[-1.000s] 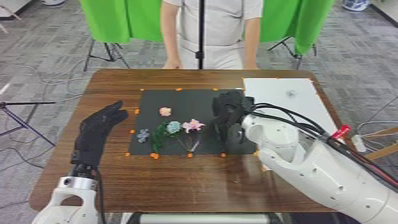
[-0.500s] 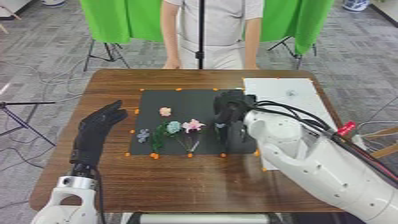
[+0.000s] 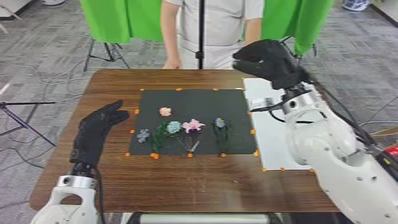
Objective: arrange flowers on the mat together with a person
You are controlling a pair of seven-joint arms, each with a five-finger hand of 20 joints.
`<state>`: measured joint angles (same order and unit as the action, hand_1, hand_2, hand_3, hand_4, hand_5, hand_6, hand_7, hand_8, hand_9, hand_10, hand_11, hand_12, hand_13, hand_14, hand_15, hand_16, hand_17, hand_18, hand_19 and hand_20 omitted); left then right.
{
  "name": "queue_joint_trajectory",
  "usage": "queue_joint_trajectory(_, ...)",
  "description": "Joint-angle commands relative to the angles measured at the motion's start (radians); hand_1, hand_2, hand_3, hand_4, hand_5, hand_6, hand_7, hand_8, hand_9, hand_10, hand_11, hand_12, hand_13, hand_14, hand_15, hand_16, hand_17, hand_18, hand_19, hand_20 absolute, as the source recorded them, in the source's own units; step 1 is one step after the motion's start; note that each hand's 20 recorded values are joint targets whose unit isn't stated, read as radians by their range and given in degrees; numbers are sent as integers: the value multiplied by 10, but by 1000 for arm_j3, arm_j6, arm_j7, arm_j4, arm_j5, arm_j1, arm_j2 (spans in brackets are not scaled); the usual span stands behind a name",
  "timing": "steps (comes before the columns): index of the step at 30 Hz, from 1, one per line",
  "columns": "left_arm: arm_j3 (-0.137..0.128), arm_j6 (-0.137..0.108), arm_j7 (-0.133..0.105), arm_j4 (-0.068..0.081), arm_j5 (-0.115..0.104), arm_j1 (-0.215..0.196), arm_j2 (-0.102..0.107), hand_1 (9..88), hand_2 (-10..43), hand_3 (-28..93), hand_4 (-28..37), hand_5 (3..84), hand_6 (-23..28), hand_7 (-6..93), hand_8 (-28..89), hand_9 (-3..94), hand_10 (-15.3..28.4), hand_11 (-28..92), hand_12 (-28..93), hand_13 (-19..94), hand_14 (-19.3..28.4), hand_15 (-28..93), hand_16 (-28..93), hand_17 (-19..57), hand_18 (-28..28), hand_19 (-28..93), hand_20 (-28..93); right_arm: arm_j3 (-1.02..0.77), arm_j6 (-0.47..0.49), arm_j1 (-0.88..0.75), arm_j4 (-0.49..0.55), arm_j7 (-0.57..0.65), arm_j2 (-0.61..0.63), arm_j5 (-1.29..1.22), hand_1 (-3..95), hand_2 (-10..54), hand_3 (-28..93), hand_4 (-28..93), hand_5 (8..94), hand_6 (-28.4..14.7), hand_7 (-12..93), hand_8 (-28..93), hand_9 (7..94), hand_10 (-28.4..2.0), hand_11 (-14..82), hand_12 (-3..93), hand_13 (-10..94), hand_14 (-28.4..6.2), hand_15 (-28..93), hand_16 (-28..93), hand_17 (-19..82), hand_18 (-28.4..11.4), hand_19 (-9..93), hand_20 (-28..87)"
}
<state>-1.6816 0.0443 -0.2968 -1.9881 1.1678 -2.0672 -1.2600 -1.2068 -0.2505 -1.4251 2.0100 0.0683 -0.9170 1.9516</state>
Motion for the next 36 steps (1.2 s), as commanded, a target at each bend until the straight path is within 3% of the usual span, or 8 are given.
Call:
queue_joint_trajectory(1,7,-3,-13,-3,-22,-34,-20,205,-21,669,-202,483,34,127,-51,481,137,203,166,384,186,193,54,55,145,63,196,-261,99,-478,90,-340,-205,-699,180,12,718,-163,579,12,115,-86,578,-148,78,159,502,-141,147,279,269,-138,58,370)
queue_joint_trajectory(2,9,5,-8,-2,-18,-32,-18,205,-21,670,-203,485,34,127,-51,482,137,202,168,385,186,193,53,57,143,60,194,-276,139,-509,96,-373,-242,-708,163,13,730,-160,543,11,106,-80,543,-146,70,154,468,-139,134,266,262,-140,44,360)
queue_joint_trajectory(4,21,11,-14,5,-4,-19,-19,206,-22,673,-205,490,34,126,-51,487,142,199,170,388,185,191,52,63,136,50,190,-284,128,-577,111,-435,-304,-698,139,15,747,-167,473,11,93,-74,474,-138,56,140,393,-129,107,234,245,-139,24,338)
queue_joint_trajectory(9,35,-10,-33,4,-11,-19,-34,206,-23,677,-208,495,34,128,-51,493,143,200,173,397,184,189,49,69,130,44,188,-275,75,-682,102,-494,-443,-776,81,20,791,-188,393,19,92,-84,400,-115,41,110,292,-88,71,150,201,-126,6,280)
queue_joint_trajectory(14,45,-19,-42,6,-14,-18,-39,207,-23,679,-210,498,34,129,-50,496,143,201,175,400,184,191,49,70,129,43,190,-289,74,-714,93,-472,-454,-815,55,25,802,-191,392,24,97,-85,406,-112,43,106,297,-83,82,132,197,-125,9,271)
queue_joint_trajectory(36,54,-11,-47,14,-14,-4,-37,209,-25,687,-215,499,36,130,-49,496,144,204,175,401,184,192,44,74,126,43,193,-295,56,-694,76,-492,-462,-767,51,28,811,-191,412,21,104,-87,400,-108,43,107,317,-90,111,114,203,-123,12,275)
